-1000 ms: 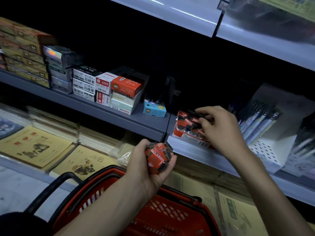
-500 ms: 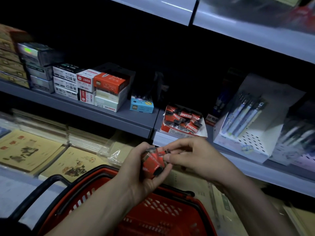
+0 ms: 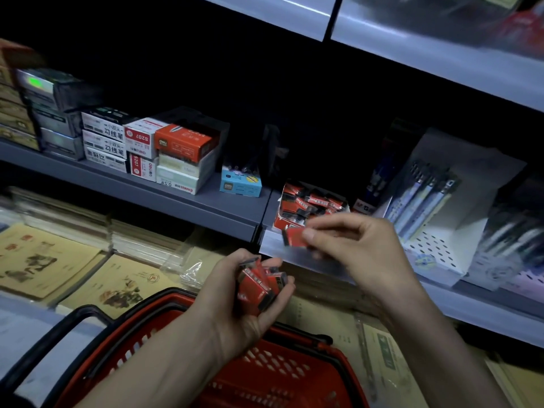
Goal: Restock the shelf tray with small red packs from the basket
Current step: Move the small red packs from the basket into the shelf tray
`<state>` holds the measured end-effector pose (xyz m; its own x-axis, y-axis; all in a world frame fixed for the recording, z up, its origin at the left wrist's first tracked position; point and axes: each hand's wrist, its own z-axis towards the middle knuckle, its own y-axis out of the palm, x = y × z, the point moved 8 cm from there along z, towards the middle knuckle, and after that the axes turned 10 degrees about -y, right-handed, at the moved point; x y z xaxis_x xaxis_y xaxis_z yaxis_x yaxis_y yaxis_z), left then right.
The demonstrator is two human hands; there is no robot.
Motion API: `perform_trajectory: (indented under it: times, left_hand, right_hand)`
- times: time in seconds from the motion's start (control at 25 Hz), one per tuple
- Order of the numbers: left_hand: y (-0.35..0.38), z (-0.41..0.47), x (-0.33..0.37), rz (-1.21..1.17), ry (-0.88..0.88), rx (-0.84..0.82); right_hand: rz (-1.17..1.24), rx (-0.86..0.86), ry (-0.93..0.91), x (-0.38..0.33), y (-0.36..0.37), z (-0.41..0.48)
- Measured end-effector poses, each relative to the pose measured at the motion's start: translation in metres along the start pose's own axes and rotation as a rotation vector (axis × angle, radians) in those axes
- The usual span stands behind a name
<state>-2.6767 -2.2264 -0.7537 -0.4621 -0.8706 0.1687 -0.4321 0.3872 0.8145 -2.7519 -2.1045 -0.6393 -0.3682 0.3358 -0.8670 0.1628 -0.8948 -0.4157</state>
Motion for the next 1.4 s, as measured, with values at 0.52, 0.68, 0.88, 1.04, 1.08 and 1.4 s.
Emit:
perform_trajectory:
  times: [0.52,0.68,0.88,1.04,1.08,1.4]
  left_hand:
    - [-0.015,-0.012,0.032,-0.043,0.132,0.109]
    - [-0.009,-0.011,0.033,-0.04,0.135,0.052]
    - [-0.004,-0.01,0.021,0.003,0.104,0.024]
    - [0.001,-0.012,0.01,0.02,0.038,-0.03]
    - [0.002,-0.012,0.009,0.024,0.021,-0.036]
    - [-0.009,-0.007,0.005,-0.104,-0.062,0.014]
  right_hand:
    - [-0.685,-0.053,-0.437,-0.017,0.031,0.058]
    - [-0.27,-0.223,-0.274,-0.03,0.046,0.004]
    - [-0.378,-0.398,-0.189,-0.011,0.061,-0.021]
    - [-0.293,-0.377,-0.147,-0.006,0.053,-0.025]
    - [-0.249,-0.351,-0.14,-0.007,0.05,-0.024]
    - [-0.277,0.258,-0.268,-0.019,-0.026,0.026]
